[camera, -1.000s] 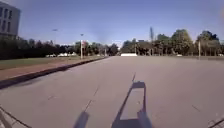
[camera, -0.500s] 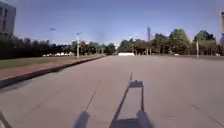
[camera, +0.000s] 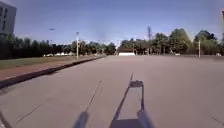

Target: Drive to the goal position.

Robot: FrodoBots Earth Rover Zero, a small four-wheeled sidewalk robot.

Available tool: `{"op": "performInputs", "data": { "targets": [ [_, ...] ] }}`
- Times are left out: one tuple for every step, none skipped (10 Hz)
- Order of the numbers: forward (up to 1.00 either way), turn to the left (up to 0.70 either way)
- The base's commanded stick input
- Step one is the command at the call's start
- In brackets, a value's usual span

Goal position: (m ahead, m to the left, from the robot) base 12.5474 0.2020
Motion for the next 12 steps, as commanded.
{"op": "performInputs", "data": {
  "targets": [
    [1.00, -0.09],
    [1.00, 0.00],
    [1.00, 0.00],
    [1.00, 0.00],
    [1.00, 0.00],
    [1.00, 0.00],
    [1.00, -0.02],
    [1.00, -0.27],
    [1.00, -0.27],
    [1.00, -0.27],
    [1.00, -0.27],
    [1.00, 0.00]
  ]
}}
